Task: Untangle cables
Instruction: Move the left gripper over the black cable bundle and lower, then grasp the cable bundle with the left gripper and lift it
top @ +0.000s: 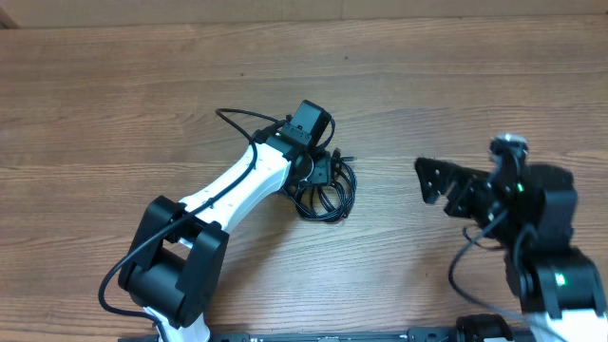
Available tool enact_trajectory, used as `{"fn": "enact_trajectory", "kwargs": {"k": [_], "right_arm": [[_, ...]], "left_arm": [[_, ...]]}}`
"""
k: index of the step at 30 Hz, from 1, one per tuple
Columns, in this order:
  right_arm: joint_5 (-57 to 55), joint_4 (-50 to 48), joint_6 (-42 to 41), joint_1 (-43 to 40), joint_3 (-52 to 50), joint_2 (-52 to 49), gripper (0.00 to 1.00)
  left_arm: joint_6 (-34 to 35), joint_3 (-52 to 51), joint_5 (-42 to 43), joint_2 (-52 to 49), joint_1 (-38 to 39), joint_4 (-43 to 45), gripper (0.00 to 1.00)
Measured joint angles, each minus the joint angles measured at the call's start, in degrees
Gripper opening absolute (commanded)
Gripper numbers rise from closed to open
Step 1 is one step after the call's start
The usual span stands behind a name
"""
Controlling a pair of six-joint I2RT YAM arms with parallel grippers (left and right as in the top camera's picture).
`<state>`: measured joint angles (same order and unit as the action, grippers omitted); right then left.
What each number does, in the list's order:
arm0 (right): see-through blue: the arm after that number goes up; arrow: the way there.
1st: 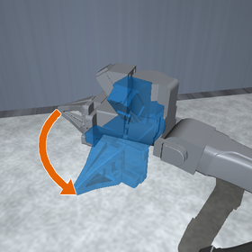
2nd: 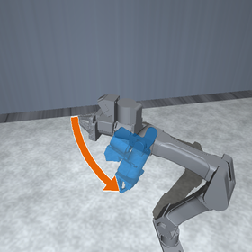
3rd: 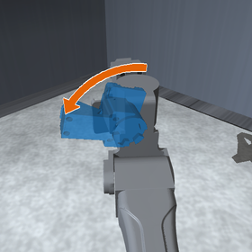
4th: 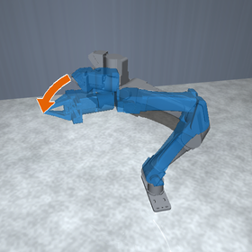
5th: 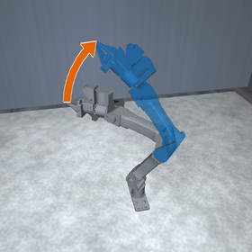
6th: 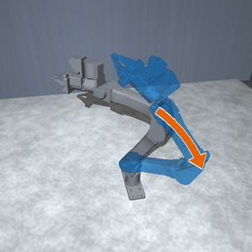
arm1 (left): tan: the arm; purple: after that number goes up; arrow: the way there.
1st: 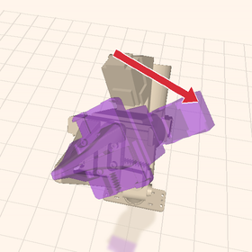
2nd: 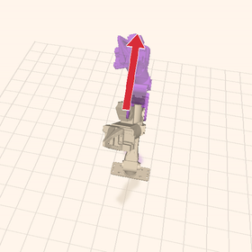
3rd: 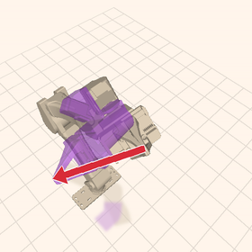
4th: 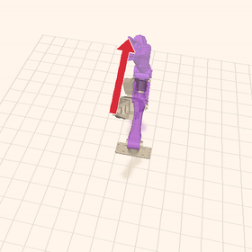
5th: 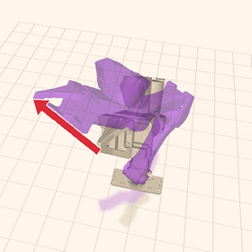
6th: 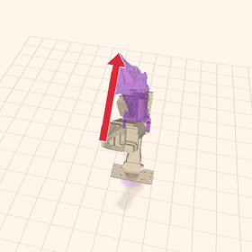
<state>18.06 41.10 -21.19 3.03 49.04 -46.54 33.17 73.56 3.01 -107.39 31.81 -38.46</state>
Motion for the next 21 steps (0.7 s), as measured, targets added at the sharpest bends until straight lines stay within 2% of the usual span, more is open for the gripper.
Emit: {"fn": "enact_trajectory", "kwargs": {"k": [8, 21], "right_arm": [[6.71, -2.91, -0.02, 0.00, 0.00, -11.06, 1.00], [9.03, -5.95, 0.02, 0.00, 0.00, -12.66, 1.00]], "left_arm": [[1.33, 0.00, -1.20, -2.29, 0.09, 1.05, 0.56], [2.75, 0.00, -1.33, -4.04, 0.09, 4.44, 0.52]]}}
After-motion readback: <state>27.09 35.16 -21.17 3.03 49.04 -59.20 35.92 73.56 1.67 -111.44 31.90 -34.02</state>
